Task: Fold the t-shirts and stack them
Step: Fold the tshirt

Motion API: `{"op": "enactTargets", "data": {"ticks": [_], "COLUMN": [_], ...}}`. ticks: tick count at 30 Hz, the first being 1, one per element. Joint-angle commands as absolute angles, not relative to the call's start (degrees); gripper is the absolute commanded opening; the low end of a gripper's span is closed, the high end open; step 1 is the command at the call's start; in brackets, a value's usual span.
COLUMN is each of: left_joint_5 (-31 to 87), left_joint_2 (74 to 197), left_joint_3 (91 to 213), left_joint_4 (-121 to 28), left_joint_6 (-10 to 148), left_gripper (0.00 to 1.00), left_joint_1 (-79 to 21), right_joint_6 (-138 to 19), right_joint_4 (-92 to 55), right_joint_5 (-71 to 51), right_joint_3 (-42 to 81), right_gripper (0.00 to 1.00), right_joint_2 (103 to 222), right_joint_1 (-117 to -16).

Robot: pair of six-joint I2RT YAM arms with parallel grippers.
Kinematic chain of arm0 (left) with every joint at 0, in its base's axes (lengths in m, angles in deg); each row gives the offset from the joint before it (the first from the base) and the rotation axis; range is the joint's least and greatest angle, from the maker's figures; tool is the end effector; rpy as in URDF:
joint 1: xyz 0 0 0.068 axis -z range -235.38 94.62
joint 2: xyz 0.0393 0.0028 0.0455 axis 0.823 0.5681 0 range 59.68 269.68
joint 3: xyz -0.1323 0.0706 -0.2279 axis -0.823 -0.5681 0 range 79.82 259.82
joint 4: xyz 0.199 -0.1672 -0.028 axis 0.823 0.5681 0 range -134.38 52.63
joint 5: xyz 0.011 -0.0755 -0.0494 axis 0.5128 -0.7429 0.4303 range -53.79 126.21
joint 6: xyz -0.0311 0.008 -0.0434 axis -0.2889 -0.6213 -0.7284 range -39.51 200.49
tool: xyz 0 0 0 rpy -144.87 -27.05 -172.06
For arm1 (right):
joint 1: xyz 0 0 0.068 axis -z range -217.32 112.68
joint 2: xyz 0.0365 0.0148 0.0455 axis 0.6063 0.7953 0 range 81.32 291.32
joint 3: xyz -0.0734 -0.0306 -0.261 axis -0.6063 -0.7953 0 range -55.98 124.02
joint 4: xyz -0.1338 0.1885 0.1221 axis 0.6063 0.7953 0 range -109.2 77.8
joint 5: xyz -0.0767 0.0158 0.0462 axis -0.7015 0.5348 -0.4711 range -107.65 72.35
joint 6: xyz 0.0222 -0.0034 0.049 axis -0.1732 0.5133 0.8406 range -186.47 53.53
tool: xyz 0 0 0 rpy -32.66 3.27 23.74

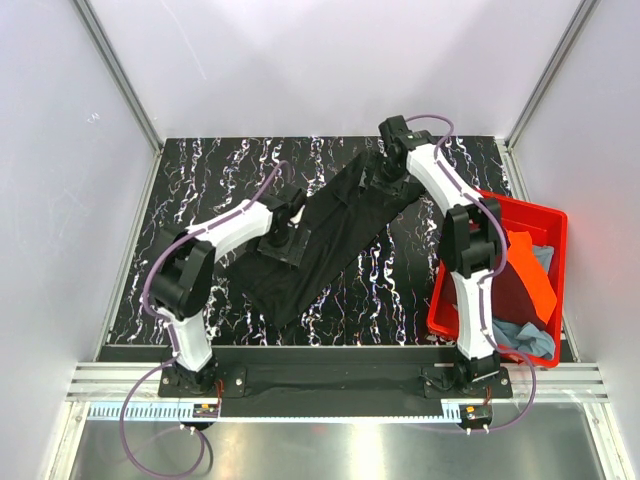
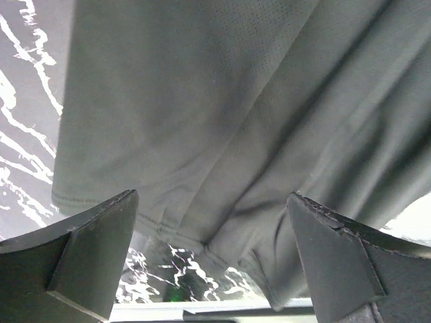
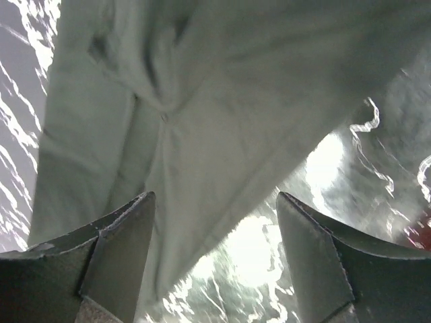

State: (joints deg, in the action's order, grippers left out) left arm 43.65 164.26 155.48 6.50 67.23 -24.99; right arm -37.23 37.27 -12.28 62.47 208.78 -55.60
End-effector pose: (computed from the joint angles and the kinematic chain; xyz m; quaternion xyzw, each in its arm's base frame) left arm 0.3036 -0.1726 0.1954 0.1424 0.9837 0.0270 0.1064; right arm 0.4523 0.1528 0.2443 0.0833 0.9726 0.1274 0.1758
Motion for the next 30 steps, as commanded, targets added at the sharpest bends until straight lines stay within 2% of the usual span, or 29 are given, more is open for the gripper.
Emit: {"op": "enactTargets", "data": {"ticks": [1,9,14,21,27,30], "left_joint_5": [47.1,46.8,40.6,26.5,14.5,4.8], "left_joint_2": [165.3,168.7,170.4,168.0,165.6,164.0], "left_joint_3": [154.6,151.8,150.1,144.9,143.4,142.4], "left_joint_4": [4.1,3.0,4.2,2.5,-0.8,-8.5], "left_joint_6": [70.6,69.9,67.9,62.0,55.5,49.0], "left_gripper": [0.99,0.99,0.97,0.94,0.94,0.94], "left_joint_1": [-25.2,-25.2,-25.1,-24.8,-21.7,-20.2], "right_joint_6": [-33.0,-27.7,-31.1,-40.4,-48.0,-49.2], "right_joint_4": [37.6,36.9,34.9,36.1,29.1,27.5], "right_joint_5": [-17.4,-28.9,-31.2,-29.3,-23.2,-18.5], "right_joint_3": [69.7,78.8,82.3,95.1,96.1,97.2], "right_gripper": [0.8,0.84,0.87,0.86,0.84,0.84], "right_joint_2": [213.0,223.6,229.0,238.5,239.8,239.5], "right_joint_1": [-57.9,-60.4,-61.0,-62.3,-65.1,-66.6]}}
